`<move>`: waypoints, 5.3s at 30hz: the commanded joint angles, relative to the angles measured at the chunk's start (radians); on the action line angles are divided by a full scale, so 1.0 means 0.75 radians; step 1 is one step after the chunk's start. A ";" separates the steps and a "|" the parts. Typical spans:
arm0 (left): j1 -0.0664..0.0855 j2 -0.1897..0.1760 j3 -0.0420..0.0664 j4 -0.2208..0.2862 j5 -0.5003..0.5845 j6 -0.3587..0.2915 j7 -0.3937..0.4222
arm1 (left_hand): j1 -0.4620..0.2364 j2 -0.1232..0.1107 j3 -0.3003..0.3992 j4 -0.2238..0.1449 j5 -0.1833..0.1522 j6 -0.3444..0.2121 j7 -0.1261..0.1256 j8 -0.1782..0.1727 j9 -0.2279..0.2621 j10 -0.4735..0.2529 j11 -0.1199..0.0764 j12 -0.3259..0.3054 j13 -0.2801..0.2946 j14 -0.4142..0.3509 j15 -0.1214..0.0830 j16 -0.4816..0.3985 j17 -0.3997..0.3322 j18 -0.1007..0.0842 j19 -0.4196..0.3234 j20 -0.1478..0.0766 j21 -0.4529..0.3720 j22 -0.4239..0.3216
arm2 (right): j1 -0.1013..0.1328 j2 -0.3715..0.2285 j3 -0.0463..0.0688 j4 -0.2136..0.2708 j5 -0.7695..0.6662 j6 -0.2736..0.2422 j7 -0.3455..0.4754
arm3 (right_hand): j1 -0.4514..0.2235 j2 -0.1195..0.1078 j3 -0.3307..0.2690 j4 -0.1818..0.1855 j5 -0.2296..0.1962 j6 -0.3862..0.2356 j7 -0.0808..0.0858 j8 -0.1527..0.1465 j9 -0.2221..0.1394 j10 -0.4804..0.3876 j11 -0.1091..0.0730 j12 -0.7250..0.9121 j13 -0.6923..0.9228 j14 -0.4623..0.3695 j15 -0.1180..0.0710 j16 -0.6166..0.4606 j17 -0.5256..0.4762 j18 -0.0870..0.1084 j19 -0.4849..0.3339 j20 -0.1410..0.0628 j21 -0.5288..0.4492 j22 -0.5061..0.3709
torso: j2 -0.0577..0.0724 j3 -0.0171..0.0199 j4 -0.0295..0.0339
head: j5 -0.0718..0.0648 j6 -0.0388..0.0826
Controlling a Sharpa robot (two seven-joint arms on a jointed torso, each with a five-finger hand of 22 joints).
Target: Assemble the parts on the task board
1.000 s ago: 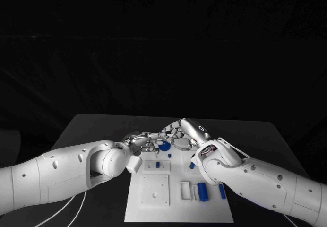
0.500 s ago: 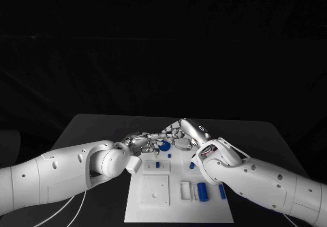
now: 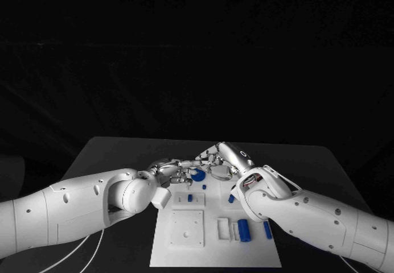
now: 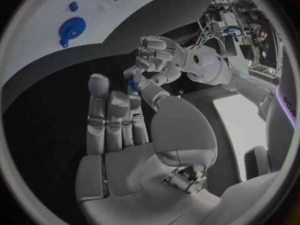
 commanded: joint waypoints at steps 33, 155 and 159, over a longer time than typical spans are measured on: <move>0.000 -0.007 0.000 -0.001 -0.102 0.061 -0.029 | -0.116 -0.054 -0.373 0.159 -0.091 -0.128 0.034 0.026 0.045 -0.111 0.046 0.060 -0.004 -0.040 0.041 0.014 -0.021 0.009 0.002 0.036 -0.043 -0.025 | 0.001 -0.034 0.005 -0.012 0.676 0.122 0.017 | -0.027 0.058 -0.030 -0.051 -0.003 0.018 -0.005 0.006 0.004 0.051 -0.004 0.002 0.116 0.013 -0.001 0.010 0.024 -0.014 0.059 -0.012 0.043 0.066 | 0.000 0.0010 -0.0008 | -0.003 -0.007; 0.015 0.017 -0.009 0.028 -1.460 0.214 -0.018 | -0.121 -0.111 0.047 0.560 0.878 -0.752 0.075 0.785 0.270 -0.385 0.072 0.366 0.149 -0.089 0.062 0.071 -0.025 0.028 -0.015 0.057 -0.051 0.031 | 0.047 -0.125 0.030 -0.031 1.251 0.876 -0.441 | -0.040 0.097 -0.021 -0.053 -0.003 -0.030 0.008 0.006 0.004 0.003 0.009 -0.053 0.110 -0.014 0.011 -0.010 0.018 -0.007 0.035 -0.001 -0.038 0.056 | 0.000 -0.0010 -0.0001 | -0.037 -0.046; 0.015 0.018 -0.009 0.027 -1.460 0.220 -0.020 | -0.120 -0.112 0.050 0.559 0.883 -0.755 0.075 0.787 0.267 -0.388 0.073 0.366 0.149 -0.090 0.063 0.071 -0.025 0.029 -0.016 0.057 -0.051 0.031 | 0.047 -0.123 0.029 -0.032 1.249 0.871 -0.448 | -0.043 0.111 -0.030 -0.049 -0.003 -0.043 0.011 0.005 0.003 -0.012 0.012 -0.064 0.103 -0.019 0.013 -0.018 0.013 -0.004 0.030 0.000 -0.057 0.053 | 0.000 -0.0012 -0.0002 | -0.036 -0.046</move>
